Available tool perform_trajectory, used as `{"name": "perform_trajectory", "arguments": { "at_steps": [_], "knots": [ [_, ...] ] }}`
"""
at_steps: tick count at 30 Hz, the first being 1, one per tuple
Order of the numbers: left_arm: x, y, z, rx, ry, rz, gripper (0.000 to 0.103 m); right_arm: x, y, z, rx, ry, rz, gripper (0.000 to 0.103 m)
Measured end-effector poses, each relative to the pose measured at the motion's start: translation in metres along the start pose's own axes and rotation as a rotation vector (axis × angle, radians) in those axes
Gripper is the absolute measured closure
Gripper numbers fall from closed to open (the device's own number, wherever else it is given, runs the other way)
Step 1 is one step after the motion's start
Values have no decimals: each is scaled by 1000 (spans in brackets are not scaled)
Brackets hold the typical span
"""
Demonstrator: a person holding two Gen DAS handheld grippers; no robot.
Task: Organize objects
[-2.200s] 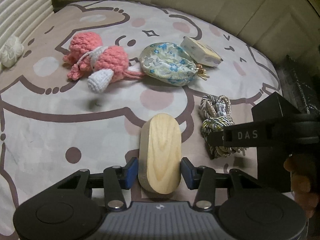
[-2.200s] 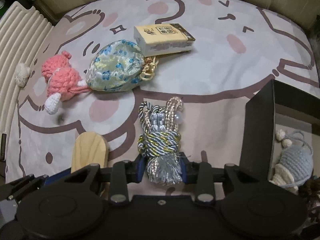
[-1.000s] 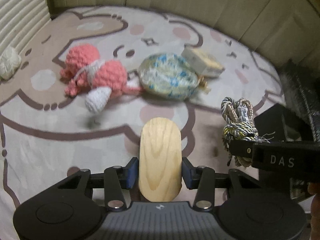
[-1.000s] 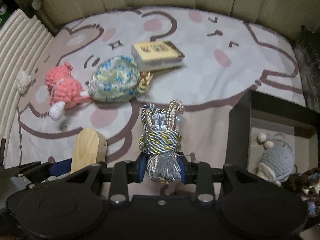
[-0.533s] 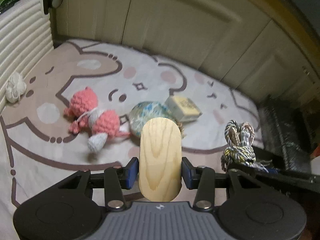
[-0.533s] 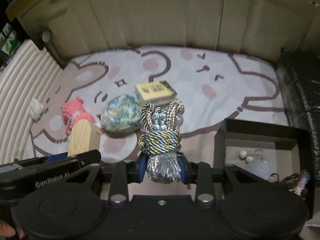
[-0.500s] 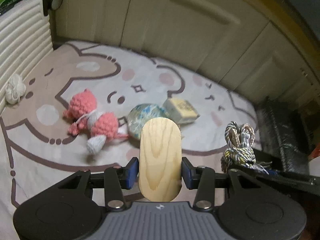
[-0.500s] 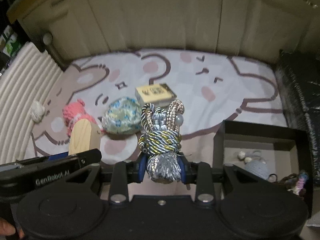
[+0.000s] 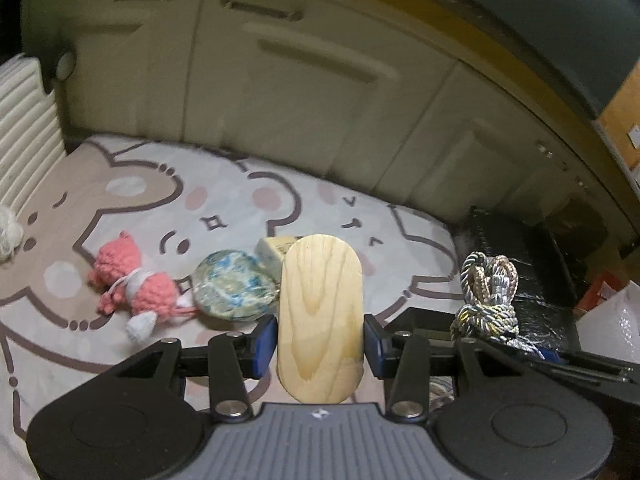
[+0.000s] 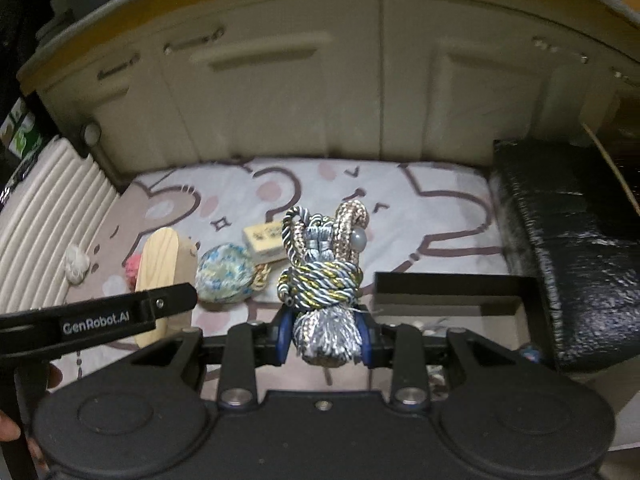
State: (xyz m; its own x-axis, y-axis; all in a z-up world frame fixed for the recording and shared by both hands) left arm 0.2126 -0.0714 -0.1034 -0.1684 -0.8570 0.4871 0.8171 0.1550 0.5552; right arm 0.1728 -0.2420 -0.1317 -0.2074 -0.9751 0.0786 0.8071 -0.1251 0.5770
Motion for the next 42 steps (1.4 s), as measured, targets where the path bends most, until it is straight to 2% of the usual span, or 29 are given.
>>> {"name": "perform_trajectory", "arguments": {
  "at_steps": [8, 16, 18, 22, 27, 33, 38, 40, 42],
  "knots": [
    [33, 6, -13, -10, -25, -66, 57, 39, 4, 0, 36, -34, -56, 70],
    [64, -3, -44, -64, -77, -81, 57, 78, -7, -20, 0, -64, -85, 70],
    [68, -7, -52, -80, -87, -74, 57, 87, -10, -27, -13, -42, -113, 70],
    [74, -10, -64, -91, -88, -70, 57, 102, -16, -46, -55, 57, -224, 70],
    [78, -11, -74, -103, -98, -60, 57, 100, -26, -78, -123, 117, -283, 70],
    [78, -10, -83, -109, -118, -23, 57, 80, -28, -111, -193, 183, -311, 70],
    [76, -7, -89, -98, -96, -6, 57, 74, -31, -132, -245, 235, -367, 70],
    [76, -7, -93, -104, -120, 28, 57, 74, -36, -139, -266, 229, -360, 70],
    [79, -8, -97, -112, -132, 39, 57, 73, -43, -145, -296, 175, -303, 70]
  ]
}}
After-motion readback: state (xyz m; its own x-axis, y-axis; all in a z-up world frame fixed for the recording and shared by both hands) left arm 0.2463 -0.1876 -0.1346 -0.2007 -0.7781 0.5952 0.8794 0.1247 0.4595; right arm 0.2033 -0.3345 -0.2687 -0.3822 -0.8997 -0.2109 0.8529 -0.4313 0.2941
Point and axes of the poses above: each gripper's, at about its wrist camera, not at the fingertips, and z roughly against the way its jaws point, x to its right, y to its top, the point moved 6 cm from there along -z, roughly the way its jaws point, and after that the axes turned 14 degrees about -y, right-handed, at the moved point
